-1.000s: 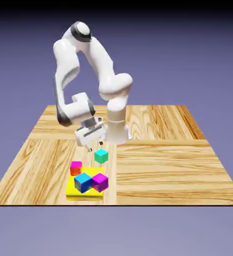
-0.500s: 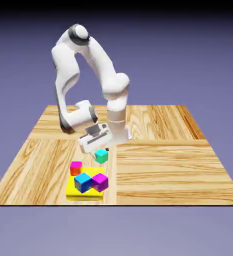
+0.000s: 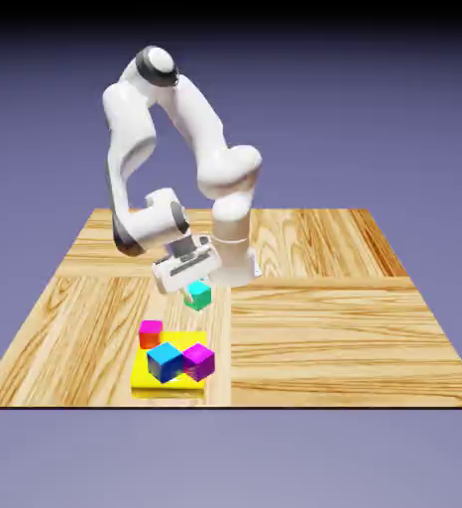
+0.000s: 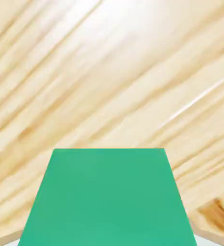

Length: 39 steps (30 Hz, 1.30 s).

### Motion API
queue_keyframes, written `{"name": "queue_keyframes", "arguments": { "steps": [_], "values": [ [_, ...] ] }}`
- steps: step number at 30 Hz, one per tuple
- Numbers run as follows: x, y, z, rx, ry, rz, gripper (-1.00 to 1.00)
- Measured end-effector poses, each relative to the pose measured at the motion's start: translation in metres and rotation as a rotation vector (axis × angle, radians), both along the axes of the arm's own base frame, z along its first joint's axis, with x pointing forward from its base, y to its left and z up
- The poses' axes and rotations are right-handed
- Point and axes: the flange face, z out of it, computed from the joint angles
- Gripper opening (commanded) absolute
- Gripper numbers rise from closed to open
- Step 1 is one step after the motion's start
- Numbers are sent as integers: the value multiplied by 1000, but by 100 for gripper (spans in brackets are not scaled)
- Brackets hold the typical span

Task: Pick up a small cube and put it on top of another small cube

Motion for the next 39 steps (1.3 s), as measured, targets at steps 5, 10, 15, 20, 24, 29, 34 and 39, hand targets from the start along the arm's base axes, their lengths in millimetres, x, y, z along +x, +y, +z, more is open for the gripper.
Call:
{"name": "queue_keyframes", "arguments": {
  "steps": [5,10,15,20,24,29,34,39],
  "values": [
    [36,-10,15,-52,-98,2,-100],
    [126,-10,35,-125,-336,71,-100],
    [190,-6,41,-184,-530,234,-100],
    [253,13,56,-211,-722,426,-100],
    [292,30,65,-227,-845,608,-100],
    [328,48,70,-246,-958,865,-100],
    [357,73,78,-247,-1042,1144,-100],
    [378,102,88,-231,-1090,1441,-100]
  ]
}}
